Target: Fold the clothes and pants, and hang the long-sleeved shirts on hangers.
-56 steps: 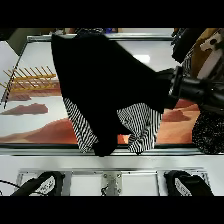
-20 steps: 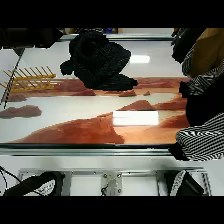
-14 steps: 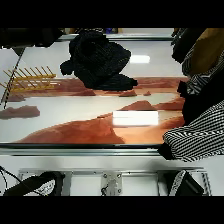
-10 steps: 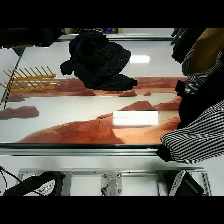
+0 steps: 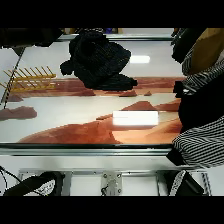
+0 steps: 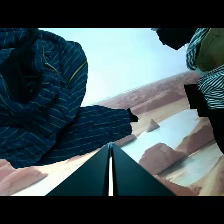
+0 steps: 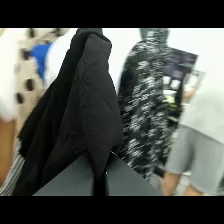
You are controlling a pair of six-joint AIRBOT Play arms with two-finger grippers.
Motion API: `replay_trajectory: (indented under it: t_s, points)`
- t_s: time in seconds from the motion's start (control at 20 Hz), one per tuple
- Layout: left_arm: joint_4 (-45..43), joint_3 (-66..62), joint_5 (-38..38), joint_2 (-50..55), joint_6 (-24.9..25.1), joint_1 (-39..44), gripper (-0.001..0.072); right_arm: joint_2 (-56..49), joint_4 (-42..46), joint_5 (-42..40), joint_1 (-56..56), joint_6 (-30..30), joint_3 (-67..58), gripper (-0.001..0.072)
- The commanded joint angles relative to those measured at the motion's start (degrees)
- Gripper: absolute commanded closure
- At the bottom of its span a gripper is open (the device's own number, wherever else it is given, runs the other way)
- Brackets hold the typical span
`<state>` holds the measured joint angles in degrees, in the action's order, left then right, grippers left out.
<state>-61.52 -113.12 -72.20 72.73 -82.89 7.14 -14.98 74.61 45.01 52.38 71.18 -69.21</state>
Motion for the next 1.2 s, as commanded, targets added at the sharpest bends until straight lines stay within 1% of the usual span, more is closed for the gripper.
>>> replay_trajectory:
  t_s: [0.0,0.1,0.2,0.45,0.65,1.15]
  points:
    - [0.0,0.0,-0.1,0.0,0.0,0.0,0.0691,-5.7,3.7,-6.4,0.0,1.4,0.0,0.0699]
    - [0.0,0.0,-0.1,0.0,0.0,0.0,0.069,-11.0,3.7,-12.0,0.0,1.4,0.0,0.0699]
    - [0.0,0.0,-0.4,0.0,0.0,0.0,0.069,-15.7,3.6,-19.7,0.0,1.4,-0.1,0.07]
    - [0.0,0.0,-0.7,0.0,0.0,0.0,0.0691,-23.5,3.7,-33.2,-0.1,1.3,-3.5,0.0699]
    - [0.1,0.0,-0.7,0.0,0.0,0.0,0.0691,-27.3,3.7,-37.6,-0.1,1.3,-7.1,0.0699]
    - [0.0,0.0,-0.7,0.2,0.0,0.0,0.0691,-29.0,3.7,-37.7,-0.1,1.2,-7.7,0.0699]
